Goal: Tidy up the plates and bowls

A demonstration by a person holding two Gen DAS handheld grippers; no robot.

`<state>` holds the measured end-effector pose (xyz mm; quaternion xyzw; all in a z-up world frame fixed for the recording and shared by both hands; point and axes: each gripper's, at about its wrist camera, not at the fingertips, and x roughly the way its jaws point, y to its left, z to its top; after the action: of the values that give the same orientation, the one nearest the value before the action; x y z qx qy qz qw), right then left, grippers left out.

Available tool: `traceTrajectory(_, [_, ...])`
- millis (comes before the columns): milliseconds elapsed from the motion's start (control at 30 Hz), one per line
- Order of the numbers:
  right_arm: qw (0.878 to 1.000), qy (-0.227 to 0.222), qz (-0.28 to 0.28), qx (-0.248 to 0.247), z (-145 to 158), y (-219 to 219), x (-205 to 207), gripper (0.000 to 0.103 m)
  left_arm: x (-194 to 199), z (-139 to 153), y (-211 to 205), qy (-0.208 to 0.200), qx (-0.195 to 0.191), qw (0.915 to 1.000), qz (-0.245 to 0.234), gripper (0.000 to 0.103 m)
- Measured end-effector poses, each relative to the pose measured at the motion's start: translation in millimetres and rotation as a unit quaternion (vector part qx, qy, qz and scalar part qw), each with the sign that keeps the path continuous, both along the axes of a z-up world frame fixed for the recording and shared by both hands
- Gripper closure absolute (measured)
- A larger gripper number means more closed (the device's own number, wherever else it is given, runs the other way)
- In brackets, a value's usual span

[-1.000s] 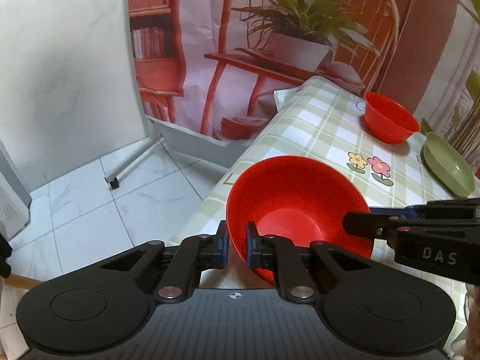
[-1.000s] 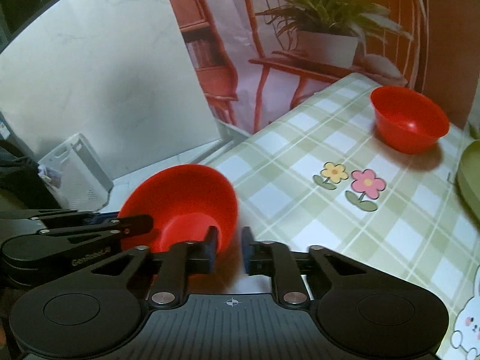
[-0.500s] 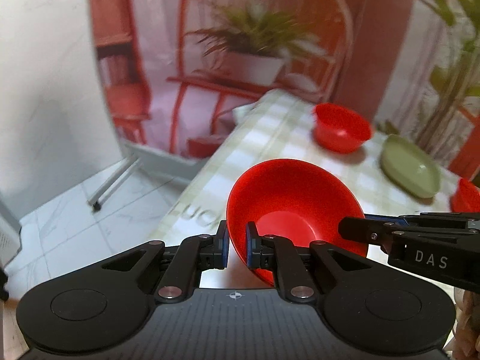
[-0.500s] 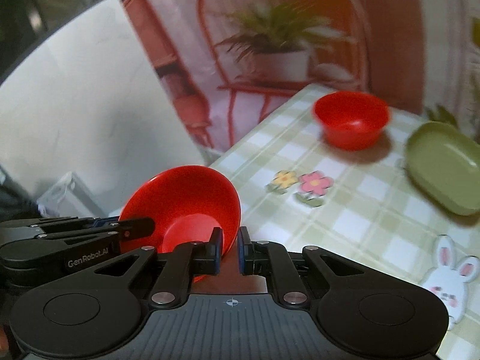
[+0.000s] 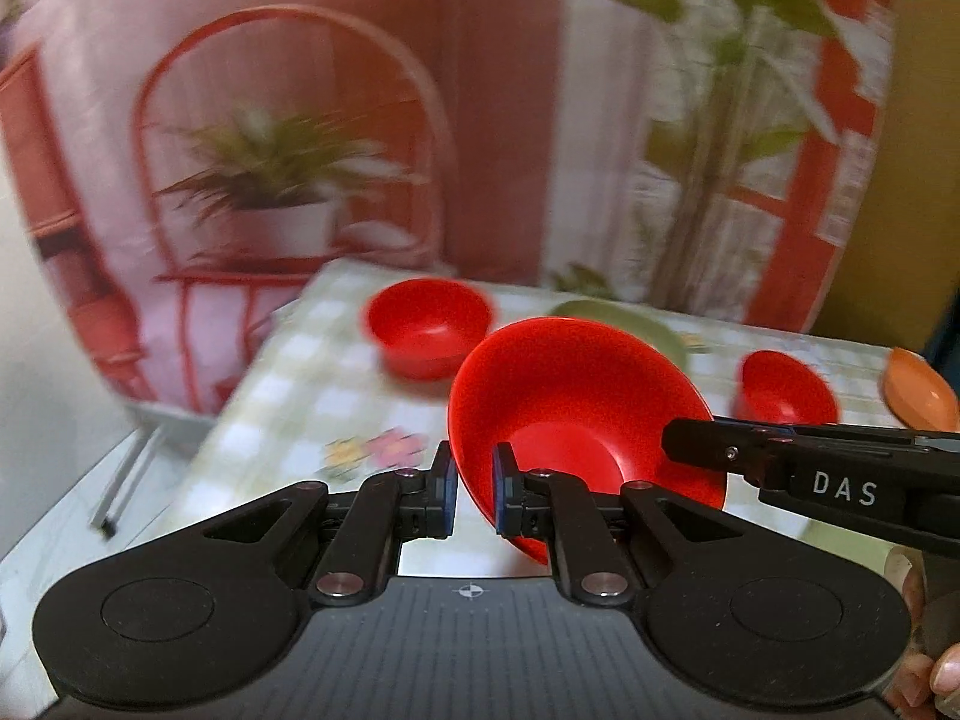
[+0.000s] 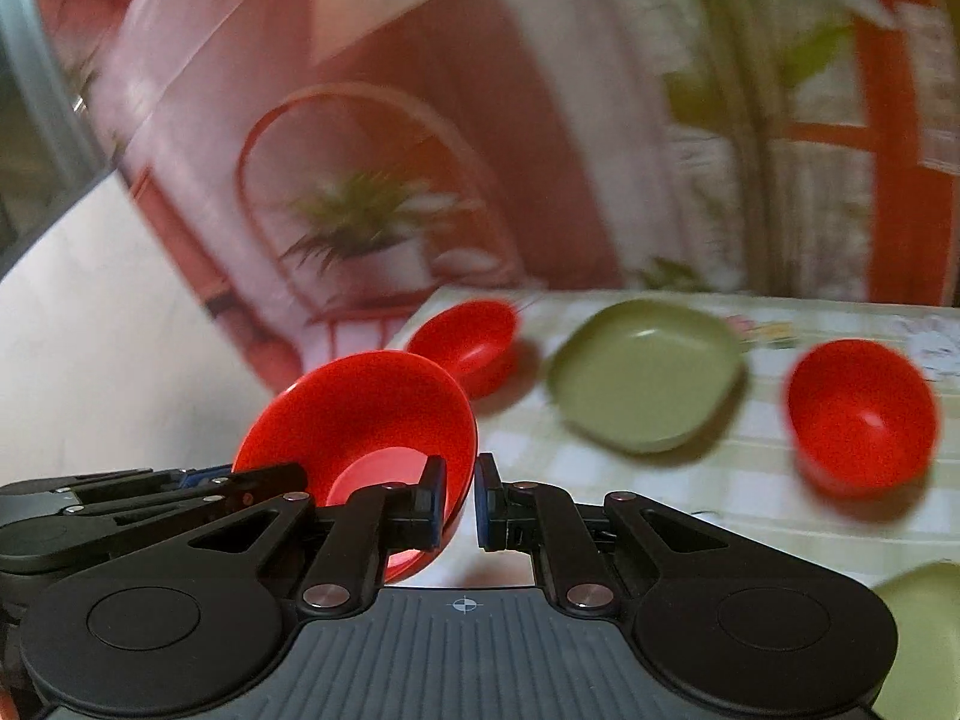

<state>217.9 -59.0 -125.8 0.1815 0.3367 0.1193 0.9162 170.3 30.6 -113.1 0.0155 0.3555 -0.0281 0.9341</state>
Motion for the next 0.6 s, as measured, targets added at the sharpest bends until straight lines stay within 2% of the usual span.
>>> traceTrajectory(267, [0.996,-0.007,-0.088,0.02,-8.9,-77.3,-15.5,0.093,36.9,-1.5,-66.5,0.001,0.0,0.9959,-0.09,0.09])
traceTrajectory(600, [0.987,0.007,-0.159,0.016,-26.8,-137.1,-11.4,0.093,86.6,-25.0,-124.9,0.021,-0.004,0.9885,-0.15,0.09])
